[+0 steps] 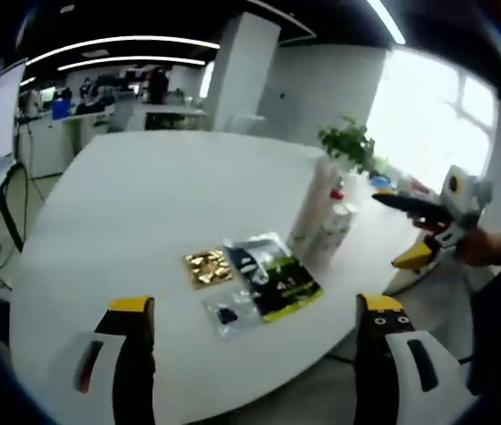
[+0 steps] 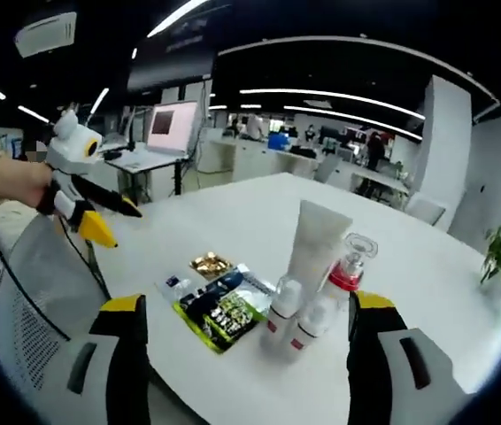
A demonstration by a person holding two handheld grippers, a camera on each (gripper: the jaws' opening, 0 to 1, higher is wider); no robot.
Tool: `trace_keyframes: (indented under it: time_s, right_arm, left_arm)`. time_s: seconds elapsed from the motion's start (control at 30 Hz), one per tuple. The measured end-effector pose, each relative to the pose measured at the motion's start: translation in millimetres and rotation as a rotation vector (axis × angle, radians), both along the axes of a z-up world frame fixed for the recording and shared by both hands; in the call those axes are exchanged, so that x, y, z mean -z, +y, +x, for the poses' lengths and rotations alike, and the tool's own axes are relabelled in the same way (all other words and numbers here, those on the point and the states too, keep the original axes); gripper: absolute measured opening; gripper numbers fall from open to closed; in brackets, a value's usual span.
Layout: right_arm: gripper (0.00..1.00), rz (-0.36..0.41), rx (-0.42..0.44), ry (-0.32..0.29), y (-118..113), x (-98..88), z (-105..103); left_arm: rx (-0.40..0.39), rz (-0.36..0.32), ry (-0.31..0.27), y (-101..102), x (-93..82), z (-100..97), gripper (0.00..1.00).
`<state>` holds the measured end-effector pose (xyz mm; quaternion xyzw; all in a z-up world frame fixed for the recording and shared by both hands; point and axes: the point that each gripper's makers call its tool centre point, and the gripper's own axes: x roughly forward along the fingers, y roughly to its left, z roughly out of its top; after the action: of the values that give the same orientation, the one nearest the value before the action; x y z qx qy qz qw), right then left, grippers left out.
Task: Arrange the skincare products in the storage area until every visible bottle or jar stands upright without overlapping.
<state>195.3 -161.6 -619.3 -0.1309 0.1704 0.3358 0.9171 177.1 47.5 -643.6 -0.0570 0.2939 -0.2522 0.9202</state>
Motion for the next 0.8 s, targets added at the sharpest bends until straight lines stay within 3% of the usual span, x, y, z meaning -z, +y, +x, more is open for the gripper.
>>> trace_keyframes:
  time_s: [0.17, 0.5, 0.6, 0.7, 0.77, 0.8]
  right_arm:
    - [0.99, 0.024, 0.072, 0.037, -32, 4.6, -5]
    - [1.00, 0.053, 0.106, 0.047, -47, 4.5, -9]
    - [1.00, 0.015, 0.119, 0.059, -59, 14.5, -12]
    - [0.99, 0.024, 0.136, 0.055, -67, 18.0, -13]
    - [0.99, 0.041, 0.191, 0.117, -76, 30.8, -17]
    - [0.99, 0.052, 0.192, 0.117, -77, 31.6, -17]
  left_arm:
    - [-0.024, -0.005, -0.011, 1, -5.5, -2.4, 0.89]
    - [-0.019, 0.021, -0.002, -2, -1.5, -4.6, 0.89]
    - [-0.019, 0.022, 0.000, -1, 0.3, -4.5, 0.89]
    - [-0.020, 0.033, 0.005, -1, 2.2, -5.0, 0.89]
    - [-0.025, 0.023, 0.004, 0, 1.6, -4.0, 0.89]
    - [-0.027, 0.022, 0.003, -1, 1.3, -4.1, 0.89]
